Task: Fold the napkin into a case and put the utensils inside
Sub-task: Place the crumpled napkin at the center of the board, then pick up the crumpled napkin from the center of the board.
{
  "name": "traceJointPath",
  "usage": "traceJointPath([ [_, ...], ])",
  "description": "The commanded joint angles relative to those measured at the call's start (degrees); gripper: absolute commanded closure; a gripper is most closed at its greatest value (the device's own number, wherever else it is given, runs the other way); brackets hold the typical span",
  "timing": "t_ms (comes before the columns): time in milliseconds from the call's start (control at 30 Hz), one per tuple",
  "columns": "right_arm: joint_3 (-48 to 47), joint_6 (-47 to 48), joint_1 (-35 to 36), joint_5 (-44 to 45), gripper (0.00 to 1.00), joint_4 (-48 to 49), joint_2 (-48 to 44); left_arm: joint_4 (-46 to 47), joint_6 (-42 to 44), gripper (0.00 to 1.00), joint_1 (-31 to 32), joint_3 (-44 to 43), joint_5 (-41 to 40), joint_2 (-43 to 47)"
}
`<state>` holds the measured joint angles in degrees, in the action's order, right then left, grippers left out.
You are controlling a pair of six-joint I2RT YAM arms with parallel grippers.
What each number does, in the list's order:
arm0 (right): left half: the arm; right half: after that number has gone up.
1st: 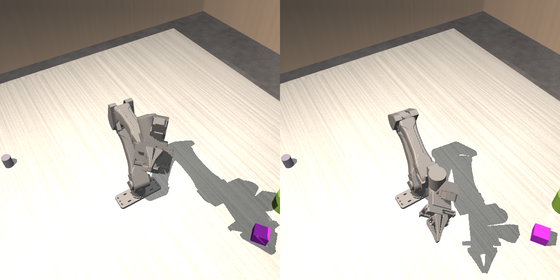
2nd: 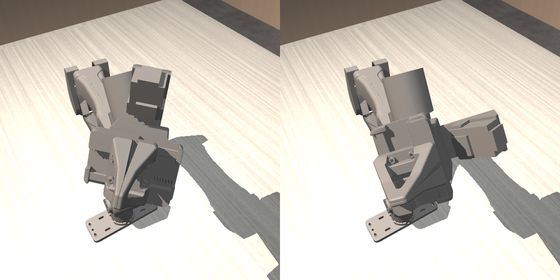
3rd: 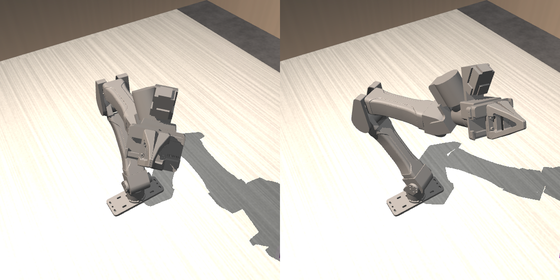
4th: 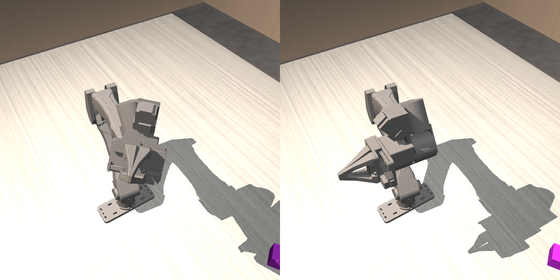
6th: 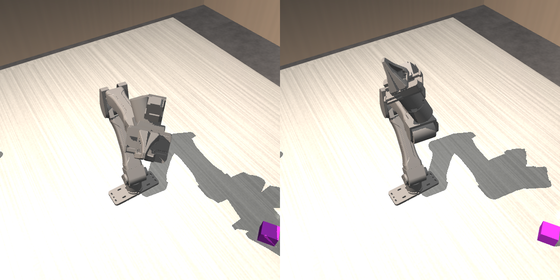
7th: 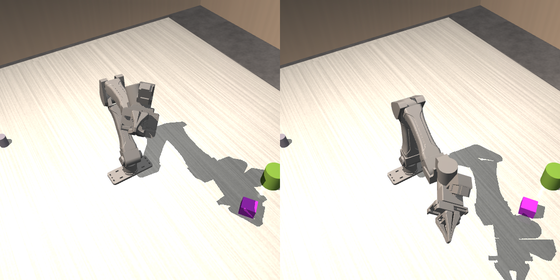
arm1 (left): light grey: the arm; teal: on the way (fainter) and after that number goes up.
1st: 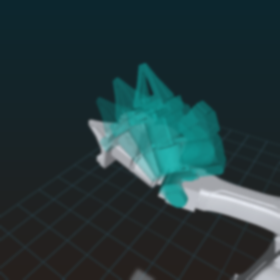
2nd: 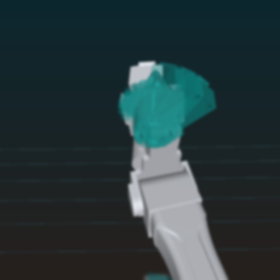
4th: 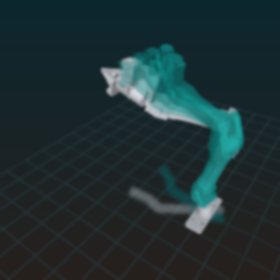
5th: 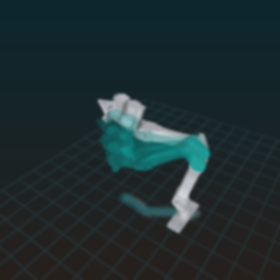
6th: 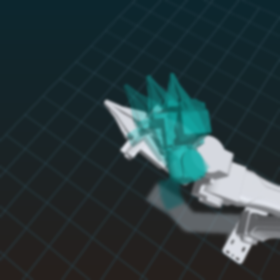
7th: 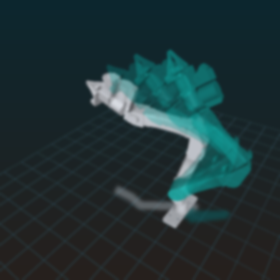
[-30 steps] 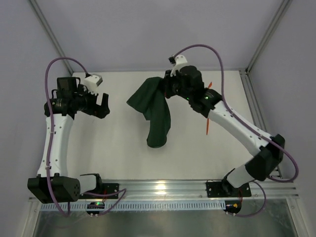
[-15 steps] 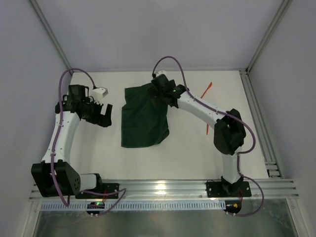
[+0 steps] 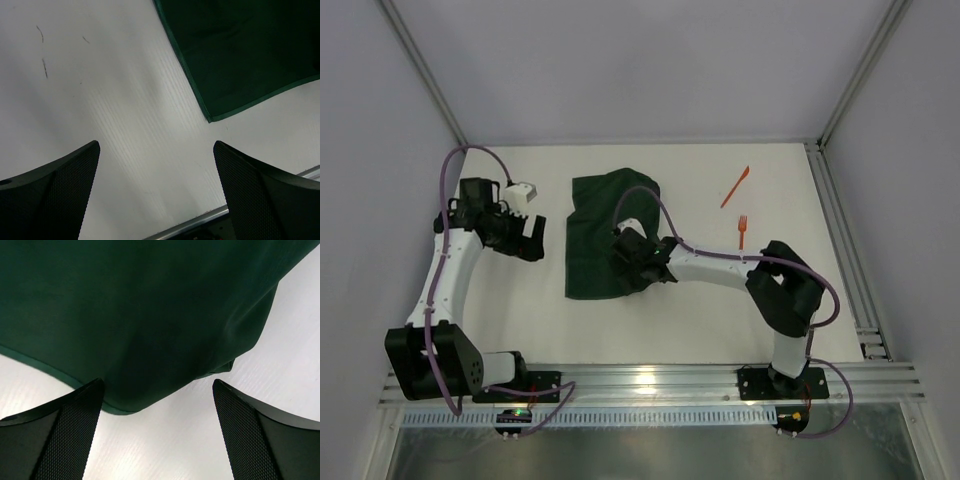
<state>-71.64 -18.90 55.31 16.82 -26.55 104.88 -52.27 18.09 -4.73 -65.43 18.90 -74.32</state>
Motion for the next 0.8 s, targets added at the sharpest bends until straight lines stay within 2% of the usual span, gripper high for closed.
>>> traceJointPath([
  [0,0.18,-3.78,-0.38,0.50,0.08,3.08,0.41,1.47,-0.60,0.03,-0.37,1.00,2.80,0.41],
  [33,0.44,-3.78,-0.29,0.15,0.08,3.25,-0.02,0.95,0.45,0.08,-0.19,1.87,6.29,0.06],
  [100,2.98,-4.04,-0.38,-0.38,0.08,4.65,-1.60,-1.60,3.87,0.16,1.03,2.85,6.77,-0.21],
  [133,4.04,-3.96,-0.29,-0.82,0.08,6.40,-4.22,-1.95,6.41,0.21,3.74,4.42,5.64,-0.29],
  [200,7.29,-4.22,-0.81,-1.08,0.08,8.43,-6.87,0.22,8.10,0.25,10.32,6.88,-0.33,0.32],
  [400,14.15,-7.64,-4.59,-7.32,0.10,12.56,-14.08,12.69,16.01,0.24,24.12,17.17,-12.10,1.64],
  [467,16.43,-8.70,-6.35,-9.42,0.12,13.88,-15.75,15.61,17.76,0.23,26.52,19.19,-14.14,1.20],
  [567,18.54,-10.46,-8.37,-12.15,0.18,16.34,-17.25,18.25,19.52,0.21,29.86,20.51,-15.46,-1.08],
  [700,20.57,-12.39,-10.92,-12.69,0.36,17.40,-17.52,22.64,19.71,0.22,32.85,21.92,-20.02,-5.73],
  [733,21.01,-12.74,-11.71,-13.12,0.45,17.67,-17.26,23.87,19.62,0.22,32.94,21.92,-21.17,-8.01],
  [767,22.06,-13.70,-13.37,-14.00,0.49,18.97,-16.47,24.49,19.36,0.24,32.94,21.92,-21.88,-8.99],
])
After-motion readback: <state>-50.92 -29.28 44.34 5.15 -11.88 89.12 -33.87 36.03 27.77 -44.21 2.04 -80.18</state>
